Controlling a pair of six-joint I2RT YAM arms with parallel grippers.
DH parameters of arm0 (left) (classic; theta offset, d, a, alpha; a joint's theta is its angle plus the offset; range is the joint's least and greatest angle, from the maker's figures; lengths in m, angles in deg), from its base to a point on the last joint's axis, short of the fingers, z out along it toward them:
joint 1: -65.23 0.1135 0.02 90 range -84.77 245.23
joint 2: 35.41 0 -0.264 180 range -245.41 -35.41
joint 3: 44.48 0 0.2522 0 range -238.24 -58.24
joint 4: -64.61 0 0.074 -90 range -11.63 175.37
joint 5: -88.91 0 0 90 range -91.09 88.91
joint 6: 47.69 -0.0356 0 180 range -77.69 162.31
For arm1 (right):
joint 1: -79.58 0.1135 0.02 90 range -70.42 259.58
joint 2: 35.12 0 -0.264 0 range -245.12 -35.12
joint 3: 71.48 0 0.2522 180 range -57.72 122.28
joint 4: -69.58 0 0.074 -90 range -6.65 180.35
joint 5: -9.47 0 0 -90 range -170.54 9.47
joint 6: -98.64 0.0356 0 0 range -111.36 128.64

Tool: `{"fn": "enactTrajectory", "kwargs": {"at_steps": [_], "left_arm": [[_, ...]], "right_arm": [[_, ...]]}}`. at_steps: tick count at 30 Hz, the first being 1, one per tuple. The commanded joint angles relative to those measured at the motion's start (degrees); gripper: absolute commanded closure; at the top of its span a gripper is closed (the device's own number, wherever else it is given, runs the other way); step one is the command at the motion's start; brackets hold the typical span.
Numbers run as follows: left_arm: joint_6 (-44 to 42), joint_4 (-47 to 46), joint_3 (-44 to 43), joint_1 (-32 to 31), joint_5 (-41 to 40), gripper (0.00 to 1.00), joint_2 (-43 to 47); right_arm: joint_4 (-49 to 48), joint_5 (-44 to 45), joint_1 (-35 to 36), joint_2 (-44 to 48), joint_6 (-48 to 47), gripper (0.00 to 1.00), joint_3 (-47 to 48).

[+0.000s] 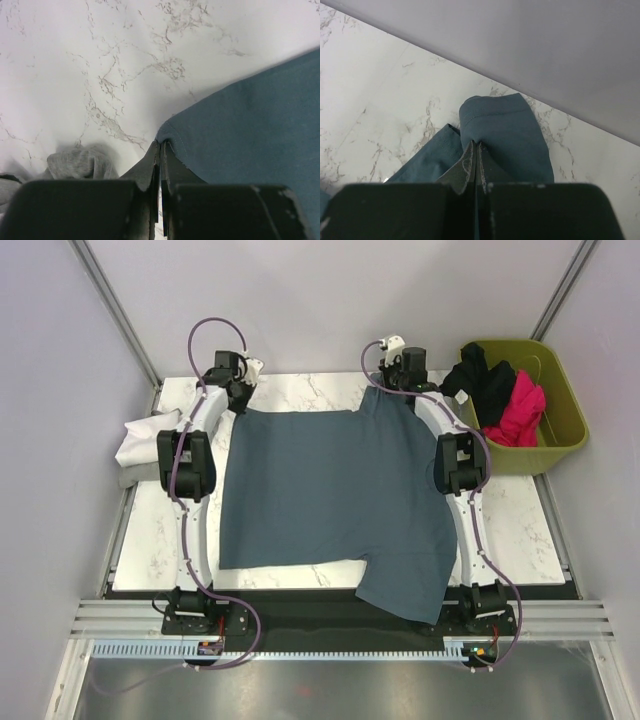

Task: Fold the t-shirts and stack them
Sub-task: Flatten the tshirt out

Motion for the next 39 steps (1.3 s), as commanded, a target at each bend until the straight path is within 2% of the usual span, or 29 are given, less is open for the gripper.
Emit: {"fn": "enactTrajectory", "kwargs": {"at_steps": [1, 5, 10, 21, 23, 24, 27, 30, 39], "left_arm": [[1.68, -2.62, -0.09, 0.69, -1.3, 0.98, 4.18], [1.33, -2.71, 3.07, 1.13, -0.95, 0.98, 6.2], [1.68, -2.8, 3.08, 1.66, -1.39, 0.98, 6.73], [1.6, -2.71, -4.65, 2.28, -1.39, 0.98, 2.16], [1.34, -2.71, -5.7, 2.28, -3.32, 0.98, 1.72], [1.33, -2.71, -5.71, 2.28, -3.32, 0.98, 1.89], [1.86, -2.19, -5.36, 2.28, -2.45, 0.98, 2.68], [2.3, -2.01, -3.96, 2.19, -1.91, 0.98, 3.74], [3.26, -0.25, -1.05, 2.19, 0.98, 0.98, 6.9]], "right_arm": [[-4.61, 2.77, 0.85, 1.94, 0.64, 1.0, -0.53], [-4.7, 5.58, 1.2, 1.85, -0.24, 1.0, -0.62], [-5.05, 9.36, 1.46, 1.76, -2.26, 1.0, -1.06], [-5.84, 9.36, 1.38, -1.31, -1.47, 1.0, 2.19], [-5.84, 11.2, 1.29, -0.36, -0.17, 0.87, 2.19], [-5.84, 11.47, 1.2, 0.35, 0.54, 0.64, 2.01], [-5.84, 9.98, 0.06, 2.63, 4.48, 0.4, 1.92], [-7.41, 10.59, -0.38, 2.9, 5.47, 0.32, 2.01], [-11.55, 12.97, -1.87, -4.83, 6.35, 0.32, 7.37]]}}
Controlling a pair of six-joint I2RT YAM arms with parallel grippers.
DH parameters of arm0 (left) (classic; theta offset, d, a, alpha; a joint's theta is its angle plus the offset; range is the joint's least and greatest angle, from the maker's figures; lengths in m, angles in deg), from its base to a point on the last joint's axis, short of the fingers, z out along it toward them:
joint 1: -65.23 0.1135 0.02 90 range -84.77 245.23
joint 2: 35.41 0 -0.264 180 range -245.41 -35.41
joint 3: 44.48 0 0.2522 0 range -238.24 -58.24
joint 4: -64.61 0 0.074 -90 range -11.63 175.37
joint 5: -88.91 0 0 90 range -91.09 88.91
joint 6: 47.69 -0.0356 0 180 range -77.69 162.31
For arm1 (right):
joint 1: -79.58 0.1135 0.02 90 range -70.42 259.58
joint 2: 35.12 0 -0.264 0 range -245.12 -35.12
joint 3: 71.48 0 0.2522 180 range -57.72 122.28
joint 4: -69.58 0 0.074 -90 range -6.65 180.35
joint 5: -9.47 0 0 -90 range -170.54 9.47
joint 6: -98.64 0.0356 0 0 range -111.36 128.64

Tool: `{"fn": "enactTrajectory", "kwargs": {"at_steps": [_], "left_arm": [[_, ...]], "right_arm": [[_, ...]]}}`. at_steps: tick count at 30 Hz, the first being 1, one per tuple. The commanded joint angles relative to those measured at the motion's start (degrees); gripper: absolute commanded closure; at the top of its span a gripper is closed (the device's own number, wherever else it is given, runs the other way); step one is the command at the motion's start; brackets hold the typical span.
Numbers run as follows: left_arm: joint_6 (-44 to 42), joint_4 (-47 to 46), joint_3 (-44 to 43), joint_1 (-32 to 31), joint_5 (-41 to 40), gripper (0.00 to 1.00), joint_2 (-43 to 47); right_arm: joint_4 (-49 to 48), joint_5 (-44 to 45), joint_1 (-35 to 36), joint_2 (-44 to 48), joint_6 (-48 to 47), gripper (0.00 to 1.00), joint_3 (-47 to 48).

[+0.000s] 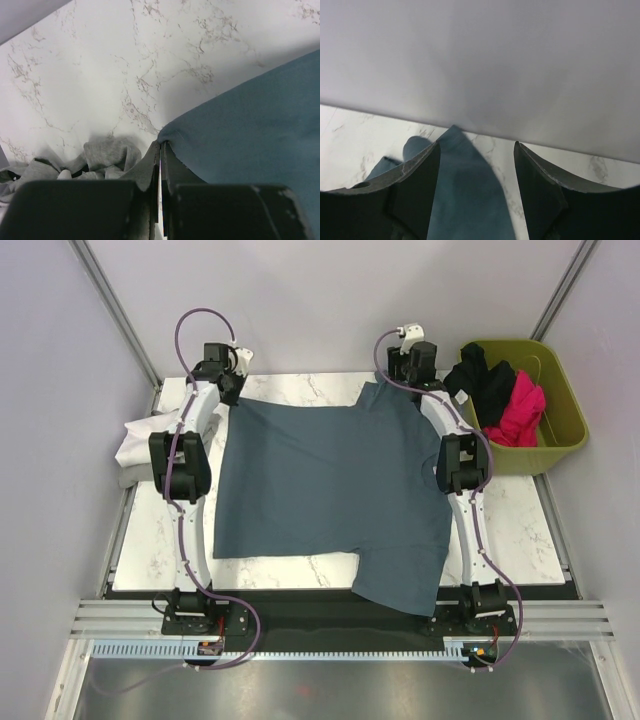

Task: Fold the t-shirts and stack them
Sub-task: Flatten the tshirt out, then fold the tshirt

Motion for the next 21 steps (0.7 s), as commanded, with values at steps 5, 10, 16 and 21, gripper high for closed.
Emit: {"fn": "enactTrajectory", "kwargs": {"at_steps": [5, 10, 16, 21], "left_arm": [[3.99, 2.58, 0.39, 0.22, 4.34, 0.98, 5.97], [4.7, 3.55, 1.0, -0.13, 5.92, 0.98, 8.08], [8.04, 4.25, 0.57, -0.31, 7.41, 0.98, 9.22], [8.39, 4.52, 0.65, -1.45, 7.86, 0.98, 10.1]], "right_arm": [[-5.79, 1.01, -0.92, -5.36, 3.88, 0.34, 4.67], [-5.44, 0.31, -1.0, -5.55, 4.77, 0.35, 4.14], [-4.21, 0.22, -1.0, -5.11, 4.33, 0.53, 3.61], [-4.56, 2.93, -1.09, -5.02, 4.94, 1.0, 3.53]]}}
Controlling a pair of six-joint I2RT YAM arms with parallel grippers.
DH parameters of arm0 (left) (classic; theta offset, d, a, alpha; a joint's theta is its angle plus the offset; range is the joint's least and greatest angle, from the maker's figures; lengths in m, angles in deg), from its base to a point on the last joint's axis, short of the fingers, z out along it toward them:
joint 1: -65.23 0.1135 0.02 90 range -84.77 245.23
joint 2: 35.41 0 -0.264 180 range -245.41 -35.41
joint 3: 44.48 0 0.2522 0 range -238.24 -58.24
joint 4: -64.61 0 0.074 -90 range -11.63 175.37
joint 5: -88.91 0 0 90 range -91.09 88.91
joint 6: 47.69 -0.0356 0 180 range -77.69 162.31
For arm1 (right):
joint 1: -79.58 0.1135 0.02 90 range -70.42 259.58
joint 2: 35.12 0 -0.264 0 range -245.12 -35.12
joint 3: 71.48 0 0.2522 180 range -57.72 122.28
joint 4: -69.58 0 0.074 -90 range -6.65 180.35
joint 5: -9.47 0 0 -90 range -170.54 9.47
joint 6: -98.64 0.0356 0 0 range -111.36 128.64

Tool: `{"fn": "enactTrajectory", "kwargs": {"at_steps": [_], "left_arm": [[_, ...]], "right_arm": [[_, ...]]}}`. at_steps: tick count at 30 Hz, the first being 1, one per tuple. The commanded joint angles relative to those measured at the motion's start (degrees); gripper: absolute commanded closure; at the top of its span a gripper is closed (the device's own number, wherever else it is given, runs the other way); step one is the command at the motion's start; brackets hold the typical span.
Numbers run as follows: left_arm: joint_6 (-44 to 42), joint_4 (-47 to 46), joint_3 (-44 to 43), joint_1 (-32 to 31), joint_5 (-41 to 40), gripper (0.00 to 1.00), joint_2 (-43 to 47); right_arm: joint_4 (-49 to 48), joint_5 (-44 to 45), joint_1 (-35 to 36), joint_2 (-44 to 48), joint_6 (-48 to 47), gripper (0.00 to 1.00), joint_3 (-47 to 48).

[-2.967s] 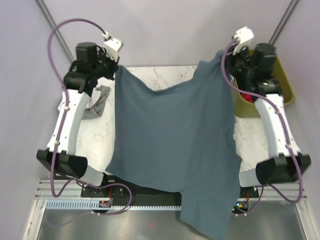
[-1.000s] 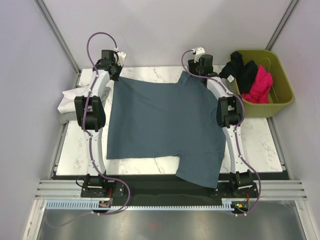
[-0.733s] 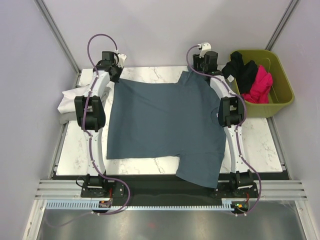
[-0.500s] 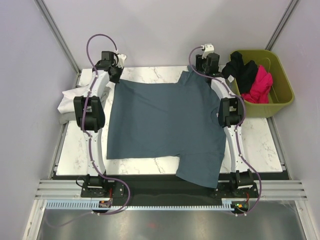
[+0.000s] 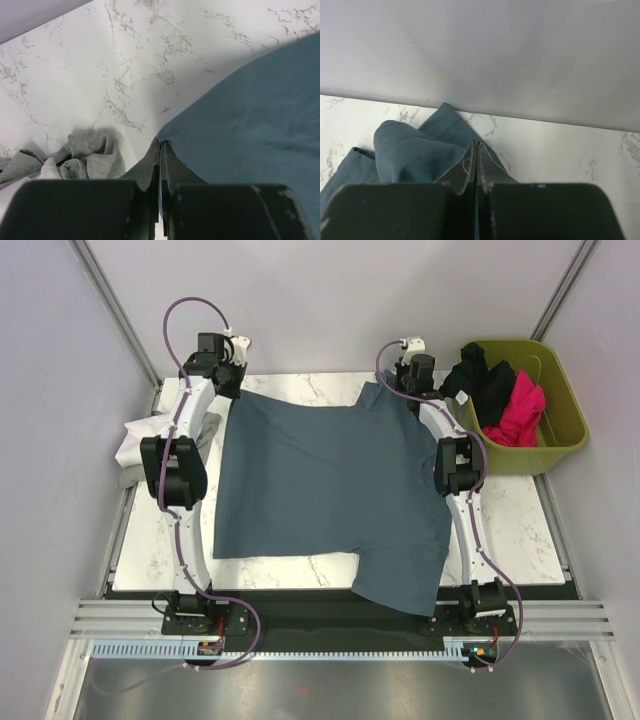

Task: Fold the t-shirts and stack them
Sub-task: Fold the tshirt

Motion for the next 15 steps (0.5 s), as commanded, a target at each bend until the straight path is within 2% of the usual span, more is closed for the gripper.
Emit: {"fn": "enactTrajectory", "kwargs": {"at_steps": [1, 6, 7, 8, 9, 11, 15], "left_arm": [[2.49, 0.45, -0.4, -0.77, 1.98, 0.98, 3.81], [2.14, 0.63, 0.39, -0.86, 1.63, 0.98, 4.68], [2.31, 0.72, 0.66, -0.86, 1.72, 0.98, 4.77], [2.4, 0.8, 0.92, -0.86, 1.89, 0.98, 5.21], [2.49, 0.89, 1.36, -0.86, 2.41, 0.98, 5.39], [2.49, 1.24, 1.89, -1.03, 2.86, 0.98, 5.91], [2.67, 1.77, 3.03, -1.12, 3.03, 0.98, 7.58]], "right_arm": [[-1.66, 2.57, -0.02, 1.39, 0.82, 1.0, 0.88], [-1.74, 2.57, -0.37, 2.18, 0.2, 1.0, 0.44], [-1.92, 3.36, -0.46, 2.0, 0.2, 0.91, 0.7], [-2.27, 3.37, -0.63, 1.65, 0.03, 0.62, 1.05], [-2.36, 3.28, -0.81, 1.39, 0.11, 0.51, 1.84], [-2.36, 3.1, -1.34, 0.51, 1.16, 0.42, 2.2], [-0.34, 1.52, -1.78, 0.5, 1.61, 0.43, 2.9]]}}
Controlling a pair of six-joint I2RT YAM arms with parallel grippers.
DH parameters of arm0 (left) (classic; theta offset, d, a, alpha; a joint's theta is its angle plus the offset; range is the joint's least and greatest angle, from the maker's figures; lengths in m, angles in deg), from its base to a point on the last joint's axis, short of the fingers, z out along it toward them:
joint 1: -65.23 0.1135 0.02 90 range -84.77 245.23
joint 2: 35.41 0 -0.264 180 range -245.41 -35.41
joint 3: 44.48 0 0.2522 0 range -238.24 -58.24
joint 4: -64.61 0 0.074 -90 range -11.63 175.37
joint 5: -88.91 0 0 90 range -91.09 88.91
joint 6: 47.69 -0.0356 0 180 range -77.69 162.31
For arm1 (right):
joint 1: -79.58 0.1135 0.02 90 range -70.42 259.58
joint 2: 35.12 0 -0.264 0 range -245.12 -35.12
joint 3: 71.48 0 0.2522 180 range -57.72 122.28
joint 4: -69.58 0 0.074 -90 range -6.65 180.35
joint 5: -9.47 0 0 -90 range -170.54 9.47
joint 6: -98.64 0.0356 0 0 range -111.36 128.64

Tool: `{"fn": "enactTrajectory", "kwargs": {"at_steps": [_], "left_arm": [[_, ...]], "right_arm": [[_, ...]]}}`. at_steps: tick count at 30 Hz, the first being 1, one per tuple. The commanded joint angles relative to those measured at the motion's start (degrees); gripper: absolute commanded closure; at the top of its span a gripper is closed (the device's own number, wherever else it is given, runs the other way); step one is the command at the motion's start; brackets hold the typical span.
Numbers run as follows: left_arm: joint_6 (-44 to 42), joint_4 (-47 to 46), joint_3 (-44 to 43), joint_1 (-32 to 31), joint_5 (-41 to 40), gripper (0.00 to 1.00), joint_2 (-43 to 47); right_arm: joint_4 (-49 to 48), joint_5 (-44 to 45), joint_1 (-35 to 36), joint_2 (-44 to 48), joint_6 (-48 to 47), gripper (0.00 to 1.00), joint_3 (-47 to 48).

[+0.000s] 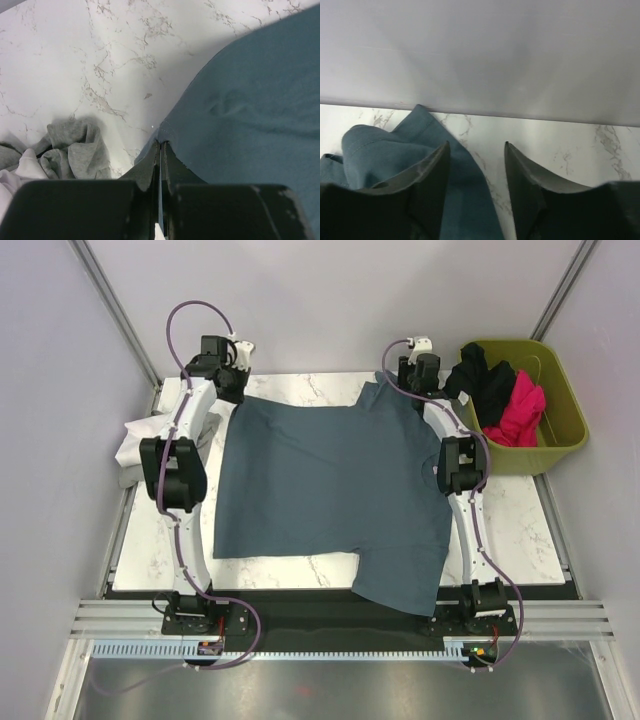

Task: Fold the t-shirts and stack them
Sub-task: Fold the tshirt

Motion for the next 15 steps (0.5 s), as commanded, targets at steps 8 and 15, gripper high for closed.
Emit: {"fn": "enactTrajectory", "kwargs": {"at_steps": [8, 15], "left_arm": [[2.28, 0.18, 0.08, -0.95, 1.42, 0.98, 6.96], [2.19, 0.44, 1.4, -1.22, 1.15, 0.98, 8.01]], "right_arm": [[0.14, -2.12, -1.19, 0.59, 2.44, 0.99, 2.86], [2.16, -4.57, -2.15, 3.22, 8.67, 0.58, -1.42]]}}
